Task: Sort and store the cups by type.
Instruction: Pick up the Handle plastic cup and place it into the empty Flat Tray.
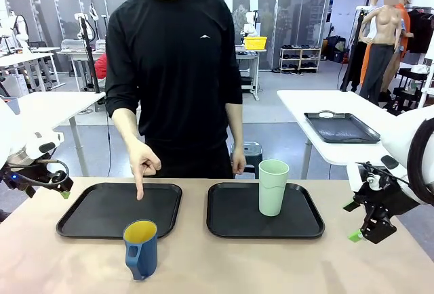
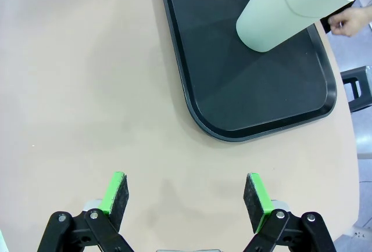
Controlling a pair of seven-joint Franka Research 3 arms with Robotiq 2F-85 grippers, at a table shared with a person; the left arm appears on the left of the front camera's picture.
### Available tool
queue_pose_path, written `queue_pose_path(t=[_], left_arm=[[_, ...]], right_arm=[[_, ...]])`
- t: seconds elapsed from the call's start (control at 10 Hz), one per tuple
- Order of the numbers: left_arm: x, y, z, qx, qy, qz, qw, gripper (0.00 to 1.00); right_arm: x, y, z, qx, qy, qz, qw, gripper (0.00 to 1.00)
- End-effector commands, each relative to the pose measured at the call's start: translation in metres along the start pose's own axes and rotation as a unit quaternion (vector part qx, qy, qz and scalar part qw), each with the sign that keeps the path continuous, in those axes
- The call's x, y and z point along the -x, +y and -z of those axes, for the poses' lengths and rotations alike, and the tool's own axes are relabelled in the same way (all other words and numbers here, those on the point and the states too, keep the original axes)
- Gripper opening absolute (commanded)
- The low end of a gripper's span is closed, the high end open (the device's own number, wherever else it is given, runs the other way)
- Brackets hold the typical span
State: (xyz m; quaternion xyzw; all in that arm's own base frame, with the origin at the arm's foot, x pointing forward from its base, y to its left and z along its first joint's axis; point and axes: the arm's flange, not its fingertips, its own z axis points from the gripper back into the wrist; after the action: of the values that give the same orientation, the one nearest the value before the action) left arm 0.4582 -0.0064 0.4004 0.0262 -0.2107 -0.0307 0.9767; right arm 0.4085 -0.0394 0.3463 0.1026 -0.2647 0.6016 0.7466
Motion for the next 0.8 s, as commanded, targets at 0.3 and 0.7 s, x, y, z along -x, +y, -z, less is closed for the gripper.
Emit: queue_pose_path(t=[0.3,0.7], left_arm=[[0.004,0.01,-0.011,0.015,0.02,0.123,0.992,1.0],[0.017,0.026,-0.021,0.051,0.032,0.364,0.929,1.0]], right_arm=[[0.0,0.0,-0.001,0.002,-0.001,-0.006,1.0,1.0],[0.0,0.0,-0.001,0.002,-0.001,-0.006,1.0,1.0]])
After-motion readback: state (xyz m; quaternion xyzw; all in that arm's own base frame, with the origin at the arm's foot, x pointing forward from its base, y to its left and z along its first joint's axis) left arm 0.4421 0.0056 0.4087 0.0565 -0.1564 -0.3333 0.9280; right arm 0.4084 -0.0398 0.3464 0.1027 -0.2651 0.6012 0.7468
